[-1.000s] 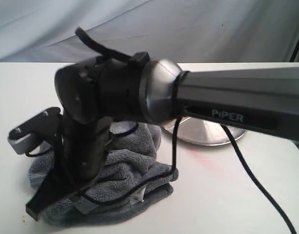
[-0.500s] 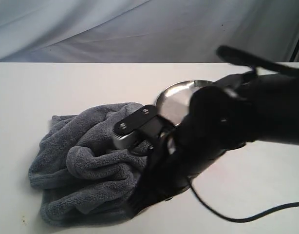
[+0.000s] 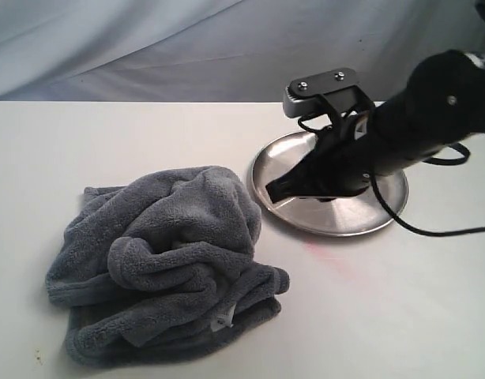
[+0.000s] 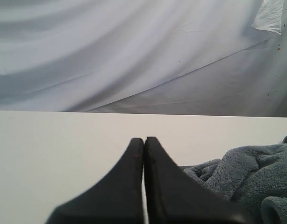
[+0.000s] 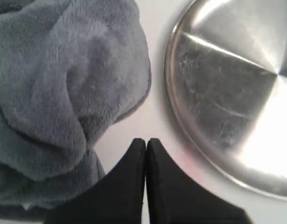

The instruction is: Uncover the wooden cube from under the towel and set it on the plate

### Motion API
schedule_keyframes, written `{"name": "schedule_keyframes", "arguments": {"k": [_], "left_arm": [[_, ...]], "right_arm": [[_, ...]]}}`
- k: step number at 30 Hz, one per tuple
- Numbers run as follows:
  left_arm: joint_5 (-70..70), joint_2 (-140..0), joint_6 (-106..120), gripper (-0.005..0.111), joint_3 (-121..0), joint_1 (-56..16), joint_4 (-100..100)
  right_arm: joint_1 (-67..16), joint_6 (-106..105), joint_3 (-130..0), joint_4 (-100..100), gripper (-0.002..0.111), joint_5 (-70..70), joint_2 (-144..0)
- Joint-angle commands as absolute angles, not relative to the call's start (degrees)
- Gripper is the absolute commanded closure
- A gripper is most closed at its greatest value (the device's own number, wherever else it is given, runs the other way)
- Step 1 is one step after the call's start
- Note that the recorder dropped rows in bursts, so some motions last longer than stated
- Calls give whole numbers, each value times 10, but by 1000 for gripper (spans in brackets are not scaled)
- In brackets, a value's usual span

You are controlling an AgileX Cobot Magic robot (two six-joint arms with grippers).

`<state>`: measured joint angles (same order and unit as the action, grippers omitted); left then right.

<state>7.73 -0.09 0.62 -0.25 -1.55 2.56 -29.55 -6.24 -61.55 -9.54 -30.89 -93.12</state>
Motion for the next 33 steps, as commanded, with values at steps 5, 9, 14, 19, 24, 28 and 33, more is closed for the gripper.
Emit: {"name": "schedule_keyframes", "arguments": {"k": [5, 9, 14, 19, 24, 28, 33], "left_arm": [[76, 0, 5, 105, 0, -16, 25], [76, 0, 5, 105, 0, -16, 25], [76, 0, 6, 105, 0, -16, 25], [76, 0, 6, 105, 0, -16, 25], [76, 0, 5, 105, 0, -16, 25], [76, 0, 5, 105, 0, -16, 25], [76, 0, 5, 105, 0, -16, 25]], "right_arm": [[-293, -106, -844, -174, 108, -377, -1083], [-310, -112, -905, -179, 108, -397, -1123], [-350, -124, -947, -180, 108, -397, -1158], [-386, -124, -967, -180, 108, -404, -1195], [-421, -124, -963, -179, 108, -424, -1204], [-455, -128, -964, -176, 108, -453, -1201], [-496, -126, -933, -156, 108, -462, -1191]]}}
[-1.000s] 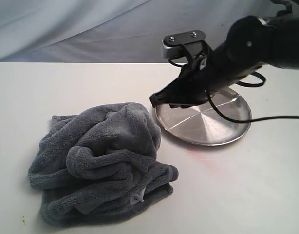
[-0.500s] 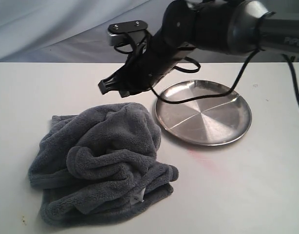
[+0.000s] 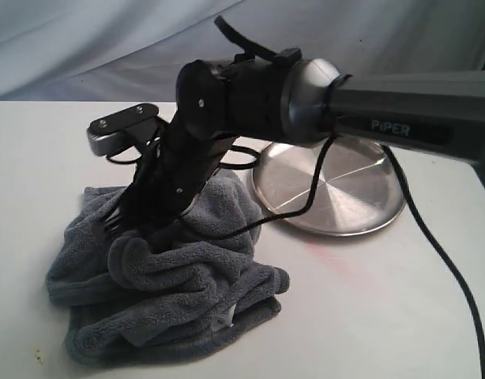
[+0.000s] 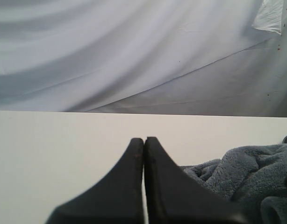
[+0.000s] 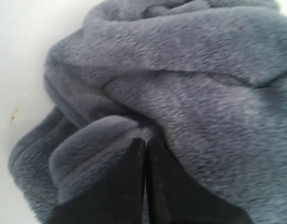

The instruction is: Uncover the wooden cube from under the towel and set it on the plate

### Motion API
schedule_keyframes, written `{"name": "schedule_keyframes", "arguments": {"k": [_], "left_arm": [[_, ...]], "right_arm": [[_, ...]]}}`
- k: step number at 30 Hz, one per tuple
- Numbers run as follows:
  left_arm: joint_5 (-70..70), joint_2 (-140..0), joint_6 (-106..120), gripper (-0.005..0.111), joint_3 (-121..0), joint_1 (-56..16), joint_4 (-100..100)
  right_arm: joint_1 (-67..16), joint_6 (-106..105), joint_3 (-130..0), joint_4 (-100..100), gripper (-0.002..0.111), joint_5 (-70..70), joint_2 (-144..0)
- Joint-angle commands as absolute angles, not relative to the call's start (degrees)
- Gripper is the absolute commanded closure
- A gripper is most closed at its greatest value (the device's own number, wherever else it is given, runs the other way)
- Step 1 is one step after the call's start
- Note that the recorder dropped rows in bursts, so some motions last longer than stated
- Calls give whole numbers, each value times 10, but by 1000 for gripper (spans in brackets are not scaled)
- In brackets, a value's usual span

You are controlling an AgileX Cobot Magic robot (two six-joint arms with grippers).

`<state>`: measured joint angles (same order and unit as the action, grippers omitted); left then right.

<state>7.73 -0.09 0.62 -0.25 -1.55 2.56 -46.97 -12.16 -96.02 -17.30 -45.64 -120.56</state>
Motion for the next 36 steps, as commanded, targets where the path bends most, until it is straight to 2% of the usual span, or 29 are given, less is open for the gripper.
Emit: {"name": "schedule_keyframes", "arguments": {"k": [1, 11, 18, 26, 30, 36], "left_arm": [[76, 0, 5, 105, 0, -16, 25], [76, 0, 5, 105, 0, -16, 25], [76, 0, 5, 105, 0, -16, 25], [76, 0, 5, 105, 0, -16, 25], [76, 0, 5, 105, 0, -16, 25], [76, 0, 5, 105, 0, -16, 25]], "right_arm": [[-503, -121, -915, -152, 108, -451, -1181], [-503, -102, -674, -151, 108, -327, -1039], [-394, -81, -561, -149, 108, -271, -955], [-250, -68, -566, -130, 108, -234, -954], [-217, -68, -621, -129, 108, -267, -982], [-215, -68, -764, -126, 108, -347, -1066]]}}
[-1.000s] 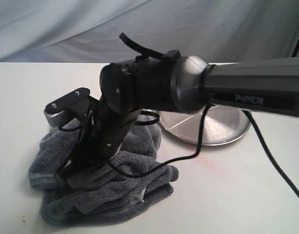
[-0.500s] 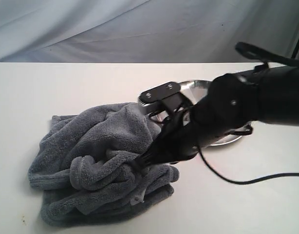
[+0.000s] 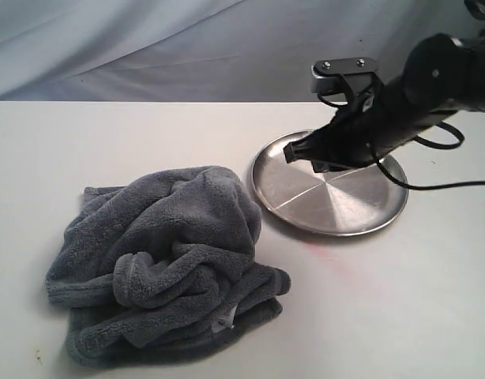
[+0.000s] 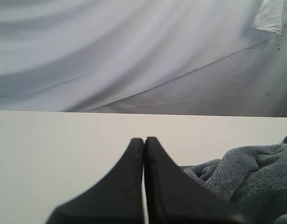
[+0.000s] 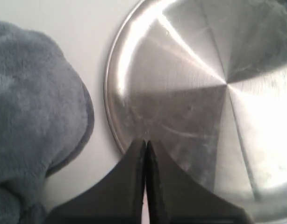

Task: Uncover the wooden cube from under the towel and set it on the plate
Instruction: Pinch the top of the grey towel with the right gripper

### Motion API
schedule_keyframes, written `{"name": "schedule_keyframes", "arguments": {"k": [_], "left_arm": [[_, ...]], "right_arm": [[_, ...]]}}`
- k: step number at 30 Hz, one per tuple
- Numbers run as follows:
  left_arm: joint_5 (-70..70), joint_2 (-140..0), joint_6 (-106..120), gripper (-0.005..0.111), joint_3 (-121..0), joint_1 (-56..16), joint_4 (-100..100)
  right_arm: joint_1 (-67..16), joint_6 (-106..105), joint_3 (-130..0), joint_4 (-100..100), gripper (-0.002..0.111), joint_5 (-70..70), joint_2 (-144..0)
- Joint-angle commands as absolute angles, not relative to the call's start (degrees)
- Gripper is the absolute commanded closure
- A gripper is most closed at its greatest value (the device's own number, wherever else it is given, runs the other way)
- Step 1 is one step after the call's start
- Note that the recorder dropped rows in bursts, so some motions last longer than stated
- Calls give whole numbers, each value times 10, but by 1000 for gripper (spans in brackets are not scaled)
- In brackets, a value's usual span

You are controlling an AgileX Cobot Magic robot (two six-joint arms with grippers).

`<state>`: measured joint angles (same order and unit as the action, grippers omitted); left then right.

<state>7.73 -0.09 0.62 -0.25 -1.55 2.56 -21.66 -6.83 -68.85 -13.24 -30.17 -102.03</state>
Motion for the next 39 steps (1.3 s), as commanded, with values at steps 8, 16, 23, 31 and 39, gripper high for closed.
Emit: {"name": "schedule_keyframes", "arguments": {"k": [8, 16, 23, 31, 39], "left_arm": [[76, 0, 5, 105, 0, -16, 25], [76, 0, 5, 105, 0, -16, 25], [76, 0, 6, 105, 0, -16, 25], [76, 0, 6, 105, 0, -16, 25], [76, 0, 5, 105, 0, -16, 25]], "right_arm": [[-265, -68, -933, -123, 108, -435, -1159], [-339, -63, -1035, -125, 108, -457, -1207], [-416, -63, -1043, -112, 108, -466, -1209], [-464, -55, -839, -90, 108, -338, -1093], [-427, -20, -642, -90, 108, -159, -985]]}}
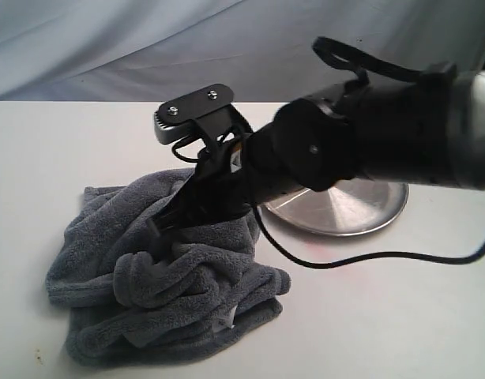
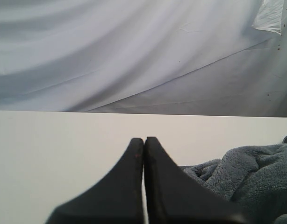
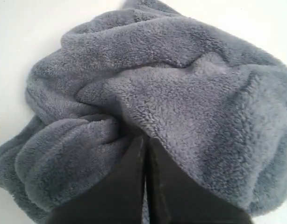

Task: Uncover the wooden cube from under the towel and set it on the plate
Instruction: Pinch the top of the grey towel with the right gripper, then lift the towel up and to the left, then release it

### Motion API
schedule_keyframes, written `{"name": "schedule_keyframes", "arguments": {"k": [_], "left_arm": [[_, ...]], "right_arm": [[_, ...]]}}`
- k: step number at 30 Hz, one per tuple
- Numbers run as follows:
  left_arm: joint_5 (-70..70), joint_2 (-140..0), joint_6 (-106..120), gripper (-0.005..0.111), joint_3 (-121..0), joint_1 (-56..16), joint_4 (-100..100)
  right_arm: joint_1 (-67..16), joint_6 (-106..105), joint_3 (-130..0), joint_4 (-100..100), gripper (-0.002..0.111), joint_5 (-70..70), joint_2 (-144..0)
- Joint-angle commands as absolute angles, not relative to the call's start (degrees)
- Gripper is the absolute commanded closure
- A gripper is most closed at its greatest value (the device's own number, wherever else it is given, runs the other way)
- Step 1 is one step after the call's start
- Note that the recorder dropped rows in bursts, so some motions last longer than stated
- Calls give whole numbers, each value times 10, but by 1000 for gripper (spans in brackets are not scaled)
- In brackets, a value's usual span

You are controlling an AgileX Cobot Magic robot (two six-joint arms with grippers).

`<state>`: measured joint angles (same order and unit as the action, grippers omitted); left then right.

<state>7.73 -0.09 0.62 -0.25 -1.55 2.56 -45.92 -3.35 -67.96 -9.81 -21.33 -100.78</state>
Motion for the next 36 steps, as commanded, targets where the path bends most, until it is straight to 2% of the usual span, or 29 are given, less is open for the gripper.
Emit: {"name": "schedule_keyframes", "arguments": {"k": [1, 3, 4, 5, 6, 7, 9, 10, 19, 21, 26, 27, 30, 36], "left_arm": [[76, 0, 5, 105, 0, -16, 25], [76, 0, 5, 105, 0, -16, 25], [76, 0, 5, 105, 0, -16, 25], [76, 0, 5, 105, 0, -16, 25], [76, 0, 5, 105, 0, -16, 25], [76, 0, 5, 105, 0, -16, 25], [76, 0, 5, 105, 0, -16, 25], [76, 0, 5, 105, 0, -16, 25], [76, 0, 6, 105, 0, -16, 25], [76, 0, 6, 105, 0, -16, 25], [76, 0, 6, 105, 0, -16, 25], [76, 0, 5, 105, 0, -16, 25], [76, 0, 5, 105, 0, -16, 25], [76, 0, 5, 105, 0, -16, 25]], "right_arm": [[-421, -19, -642, -90, 107, -159, -985], [-411, -28, -642, -90, 95, -159, -985], [-405, -34, -642, -91, 82, -159, -985], [-405, -42, -642, -92, 74, -159, -985], [-405, -59, -648, -92, 55, -170, -987], [-405, -71, -666, -92, 41, -190, -995], [-405, -77, -713, -91, 27, -229, -1024], [-405, -77, -729, -91, 26, -241, -1040], [-409, -73, -751, -64, 27, -257, -1109], [-409, -70, -751, -64, 32, -259, -1111], [-409, -68, -751, -64, 73, -277, -1112], [-409, -68, -751, -63, 86, -280, -1107], [-416, -68, -751, -60, 108, -283, -1081], [-442, -69, -768, -60, 108, -285, -997]]}}
